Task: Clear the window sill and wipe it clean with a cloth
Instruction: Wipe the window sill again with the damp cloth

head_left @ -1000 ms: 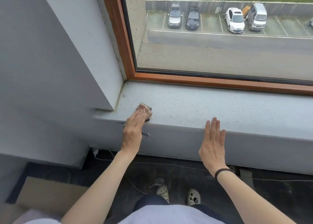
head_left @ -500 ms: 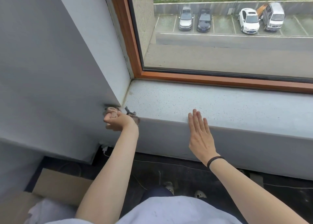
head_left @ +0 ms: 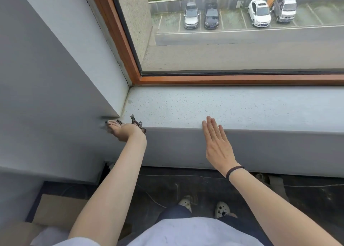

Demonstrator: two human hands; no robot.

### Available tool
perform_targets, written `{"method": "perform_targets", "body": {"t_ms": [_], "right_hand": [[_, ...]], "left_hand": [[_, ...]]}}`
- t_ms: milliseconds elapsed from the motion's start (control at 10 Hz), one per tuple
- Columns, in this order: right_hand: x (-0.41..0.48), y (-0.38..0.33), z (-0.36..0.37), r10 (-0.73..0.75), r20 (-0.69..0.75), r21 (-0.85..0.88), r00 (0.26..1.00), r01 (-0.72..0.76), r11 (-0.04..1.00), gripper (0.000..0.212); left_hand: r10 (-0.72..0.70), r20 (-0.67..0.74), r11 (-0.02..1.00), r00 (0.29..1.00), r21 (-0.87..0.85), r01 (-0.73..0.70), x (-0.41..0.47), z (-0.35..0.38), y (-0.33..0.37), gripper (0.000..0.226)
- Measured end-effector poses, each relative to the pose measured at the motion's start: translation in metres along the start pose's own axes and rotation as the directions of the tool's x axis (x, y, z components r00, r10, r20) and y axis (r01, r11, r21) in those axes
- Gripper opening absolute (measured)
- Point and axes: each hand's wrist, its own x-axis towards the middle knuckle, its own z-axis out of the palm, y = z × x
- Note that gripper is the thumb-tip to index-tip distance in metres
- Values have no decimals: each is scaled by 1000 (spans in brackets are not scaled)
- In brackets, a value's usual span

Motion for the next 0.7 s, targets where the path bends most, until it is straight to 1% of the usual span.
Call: {"method": "perform_targets", "body": {"t_ms": [100, 200, 300, 400, 500, 600, 700], "right_hand": [[-4, 14, -2, 7, 6, -5, 1000, -7, 1000, 92], [-9, 29, -5, 7, 15, 1, 1000, -7, 1000, 93], [-18, 46, -4, 13, 9, 2, 1000, -13, 1000, 95], [-27, 70, -7, 1, 6, 3, 1000, -1, 1000, 94], [-34, 101, -16, -23, -1, -10, 1000, 23, 1000, 90], [-50, 154, -28, -21, 3, -41, 1000, 21, 999, 89], [-69, 206, -35, 24, 3, -41, 1000, -24, 999, 90]], "left_hand": [[57, -22, 998, 998, 34, -56, -5, 16, -18, 59], [99, -22, 993, 995, 73, -97, -36, 24, -15, 62], [55, 28, 984, 998, 169, -59, -86, 33, -28, 59], [-95, 106, 990, 990, 112, 83, -121, 49, -49, 49], [-152, 179, 982, 972, 142, 127, -163, 66, -66, 50], [-152, 340, 963, 928, 264, 60, -213, 90, -95, 52], [-223, 380, 943, 898, 318, 100, -279, 114, -117, 55]]}}
